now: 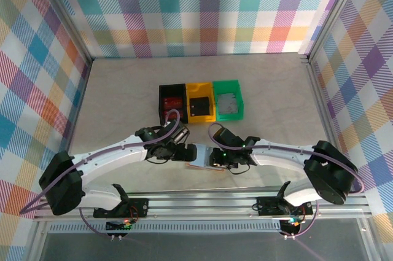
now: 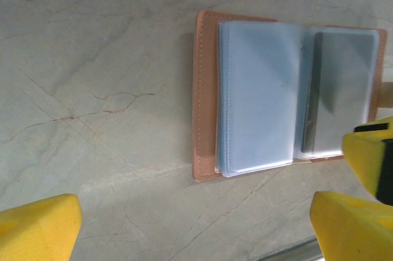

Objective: Take the credit cards out of the card holder

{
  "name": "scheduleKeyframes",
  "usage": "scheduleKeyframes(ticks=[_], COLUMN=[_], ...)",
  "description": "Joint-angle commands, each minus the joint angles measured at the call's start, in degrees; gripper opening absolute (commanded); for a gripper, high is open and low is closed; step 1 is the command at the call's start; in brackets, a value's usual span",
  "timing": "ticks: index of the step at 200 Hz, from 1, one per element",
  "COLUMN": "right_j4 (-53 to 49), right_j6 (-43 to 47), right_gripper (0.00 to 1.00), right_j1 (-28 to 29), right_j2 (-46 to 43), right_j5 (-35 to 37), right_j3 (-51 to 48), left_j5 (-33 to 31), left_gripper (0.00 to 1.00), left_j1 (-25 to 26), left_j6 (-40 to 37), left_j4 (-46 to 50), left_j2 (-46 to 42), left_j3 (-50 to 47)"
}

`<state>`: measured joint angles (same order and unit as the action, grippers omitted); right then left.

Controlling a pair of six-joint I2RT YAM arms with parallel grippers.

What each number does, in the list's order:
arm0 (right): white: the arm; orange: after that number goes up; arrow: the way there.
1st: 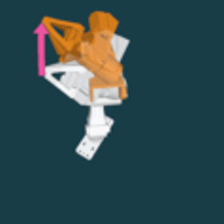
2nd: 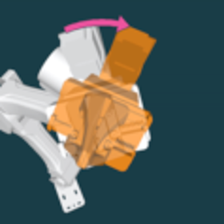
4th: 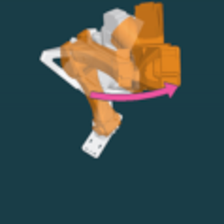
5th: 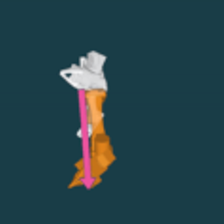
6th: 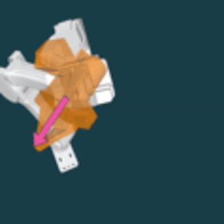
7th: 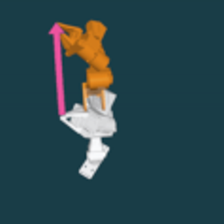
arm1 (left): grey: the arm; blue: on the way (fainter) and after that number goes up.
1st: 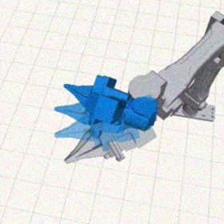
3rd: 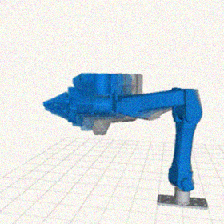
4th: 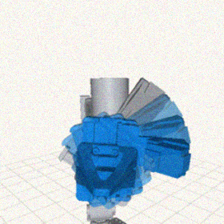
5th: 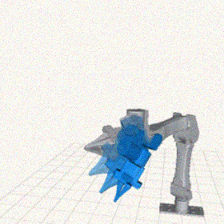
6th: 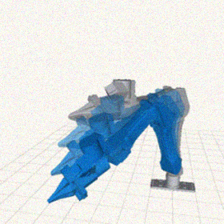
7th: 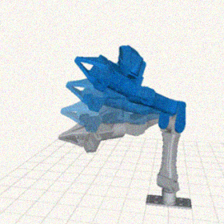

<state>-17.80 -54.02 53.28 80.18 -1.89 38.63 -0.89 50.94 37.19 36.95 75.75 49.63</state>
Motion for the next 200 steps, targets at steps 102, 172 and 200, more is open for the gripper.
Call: scheduleKeyframes(ticks=[102,172,200], right_j4=[-4.7,-4.1,-3.6], right_j6=[1.4,1.8,1.9], right_gripper=[0.25,0.25,0.24], right_j1=[-2.1,-3.1,-3.4], right_j2=[-2.3,-0.1,1.1], right_j5=[4.5,4.3,4.0], right_j3=[0.0,0.6,1.1], left_j5=[1.2,1.8,2.4], left_gripper=[0.93,0.93,0.93], left_j1=[1.7,2.1,2.6], left_j6=[2.1,2.6,3.1], left_j4=[-0.7,-0.8,-1.3], left_j2=[9.8,12.3,13.6], left_j3=[0.0,-1.0,-1.3])
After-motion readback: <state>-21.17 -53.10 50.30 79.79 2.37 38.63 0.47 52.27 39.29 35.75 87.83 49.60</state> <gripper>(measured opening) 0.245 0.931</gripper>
